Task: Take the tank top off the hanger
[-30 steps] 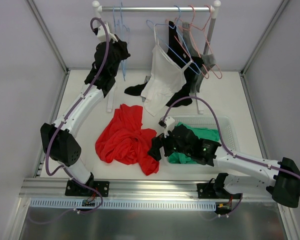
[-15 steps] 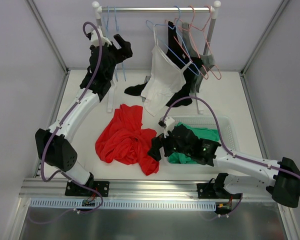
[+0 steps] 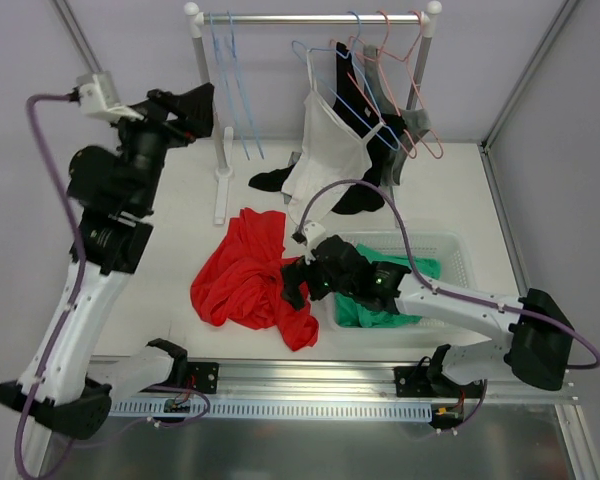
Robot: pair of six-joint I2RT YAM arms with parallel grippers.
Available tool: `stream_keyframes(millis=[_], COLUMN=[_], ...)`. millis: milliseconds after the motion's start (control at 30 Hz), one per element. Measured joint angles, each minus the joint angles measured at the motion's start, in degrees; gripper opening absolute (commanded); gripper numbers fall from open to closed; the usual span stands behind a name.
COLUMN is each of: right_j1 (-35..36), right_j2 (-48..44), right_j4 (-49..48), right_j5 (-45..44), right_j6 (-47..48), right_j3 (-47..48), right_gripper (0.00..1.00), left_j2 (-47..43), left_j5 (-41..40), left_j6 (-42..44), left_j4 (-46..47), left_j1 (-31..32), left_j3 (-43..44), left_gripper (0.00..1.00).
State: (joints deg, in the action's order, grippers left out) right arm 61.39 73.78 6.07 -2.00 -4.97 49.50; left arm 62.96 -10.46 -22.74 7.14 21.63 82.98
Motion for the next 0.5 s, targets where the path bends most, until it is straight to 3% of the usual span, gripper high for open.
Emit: stream_keyframes(millis=[267,500], right_j1=[0.0,0.48], right_j2=[19.06,35.15], right_j4=[2.03,3.3], right_j5=[-5.2,-1.73], right_j6=[1.16,2.34], right_j3=[18.45,30.45], right_gripper=[0.99,0.99], left_j2=[-29.73,-43.76], left_j5=[0.59,-0.42], left_j6=[3.06,6.75], left_j4=[-11.19,-26.32], left_j1=[0.0,0.0], left_j3=[-16.85,-26.99], left_gripper=[0.99,0.99])
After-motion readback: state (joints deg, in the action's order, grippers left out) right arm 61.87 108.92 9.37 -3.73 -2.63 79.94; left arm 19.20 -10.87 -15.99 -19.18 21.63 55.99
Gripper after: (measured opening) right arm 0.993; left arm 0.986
